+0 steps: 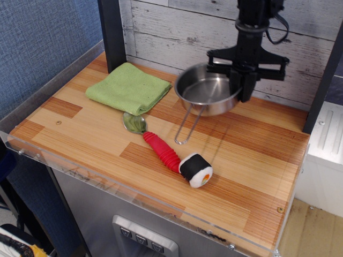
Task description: Move the pot so the handle is above the red spoon handle.
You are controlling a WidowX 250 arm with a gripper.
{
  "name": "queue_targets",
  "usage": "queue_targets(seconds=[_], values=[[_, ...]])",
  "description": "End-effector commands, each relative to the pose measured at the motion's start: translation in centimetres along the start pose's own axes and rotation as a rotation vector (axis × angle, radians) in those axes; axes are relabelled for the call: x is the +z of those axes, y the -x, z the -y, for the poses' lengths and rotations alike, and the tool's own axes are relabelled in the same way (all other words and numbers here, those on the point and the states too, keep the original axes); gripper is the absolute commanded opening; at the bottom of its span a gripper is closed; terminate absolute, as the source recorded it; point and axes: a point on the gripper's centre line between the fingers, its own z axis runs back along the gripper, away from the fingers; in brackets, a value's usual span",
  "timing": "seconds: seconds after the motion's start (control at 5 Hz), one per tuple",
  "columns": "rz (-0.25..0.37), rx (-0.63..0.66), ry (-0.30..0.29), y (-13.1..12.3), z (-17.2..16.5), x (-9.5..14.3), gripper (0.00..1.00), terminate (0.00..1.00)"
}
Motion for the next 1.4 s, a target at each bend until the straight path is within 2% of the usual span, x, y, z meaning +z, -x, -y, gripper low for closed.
queue_targets(seconds=[0.0,0.4,0.6,1.2], values=[[0.041,-0.052,0.084,1.5,1.4,-0.3,0.00,0.00],[0.027,-0.079,0.051,2.1,1.7,-1.9,0.00,0.00],[0.007,-0.071,0.016,2.0,1.4,-2.1,1.00,0.00],[0.028,-0.053,-0.022,2.2,0.7,-1.8,1.00,0.00]])
